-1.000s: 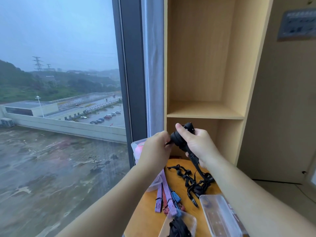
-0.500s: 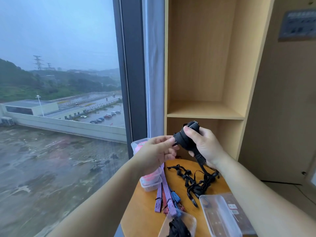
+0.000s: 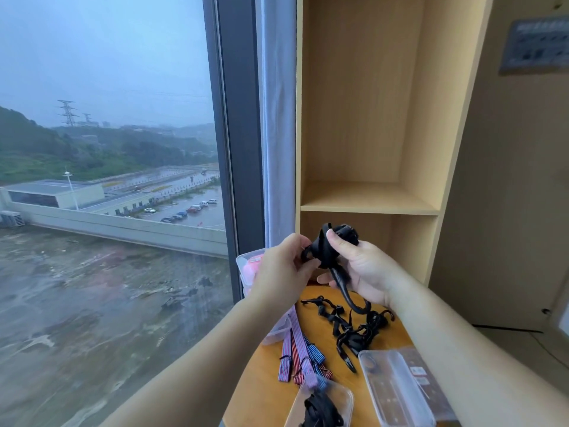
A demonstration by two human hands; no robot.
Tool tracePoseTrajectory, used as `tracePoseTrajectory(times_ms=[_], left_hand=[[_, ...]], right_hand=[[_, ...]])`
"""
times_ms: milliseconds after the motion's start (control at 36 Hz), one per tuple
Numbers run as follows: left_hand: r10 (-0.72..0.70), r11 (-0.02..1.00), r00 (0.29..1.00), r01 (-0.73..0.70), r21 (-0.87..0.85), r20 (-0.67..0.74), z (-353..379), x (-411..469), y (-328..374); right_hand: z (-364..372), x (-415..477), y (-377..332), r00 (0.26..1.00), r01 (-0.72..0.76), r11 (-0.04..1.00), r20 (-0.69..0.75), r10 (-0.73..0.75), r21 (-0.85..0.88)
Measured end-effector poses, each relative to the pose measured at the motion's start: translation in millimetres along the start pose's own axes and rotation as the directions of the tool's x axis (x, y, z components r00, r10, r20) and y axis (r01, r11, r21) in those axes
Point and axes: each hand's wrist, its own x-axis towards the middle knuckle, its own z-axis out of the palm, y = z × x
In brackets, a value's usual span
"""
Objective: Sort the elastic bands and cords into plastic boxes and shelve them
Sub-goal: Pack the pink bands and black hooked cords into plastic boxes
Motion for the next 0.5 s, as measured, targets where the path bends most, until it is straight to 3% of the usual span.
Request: tracePoseTrajectory(times_ms=[194, 250, 417, 500], left_hand=[[0.17, 0.972, 0.98, -0.15, 0.181, -0.103, -4, 2, 0], [0.201, 0.959, 0.97, -0.168, 0.227, -0.135, -7, 5, 0], [0.355, 0.856, 0.934, -0.312, 0.412, -0.031, -2, 4, 6], [0.364, 0.868, 0.931, -0.344, 0.358, 0.013, 0, 1, 5]], right_hand=[[-1, -5, -1, 0.997, -0.08, 0.991, -0.004, 0.08, -0.11], [-1, -5, -2, 0.997, -0.076, 0.994, -0.006, 0.076, -0.074], [8, -2, -4, 0.997, -0.055, 0.998, -0.055, 0.054, -0.017], [8, 0, -2, 0.988, -0.031, 0.999, -0.154, 0.025, -0.037]])
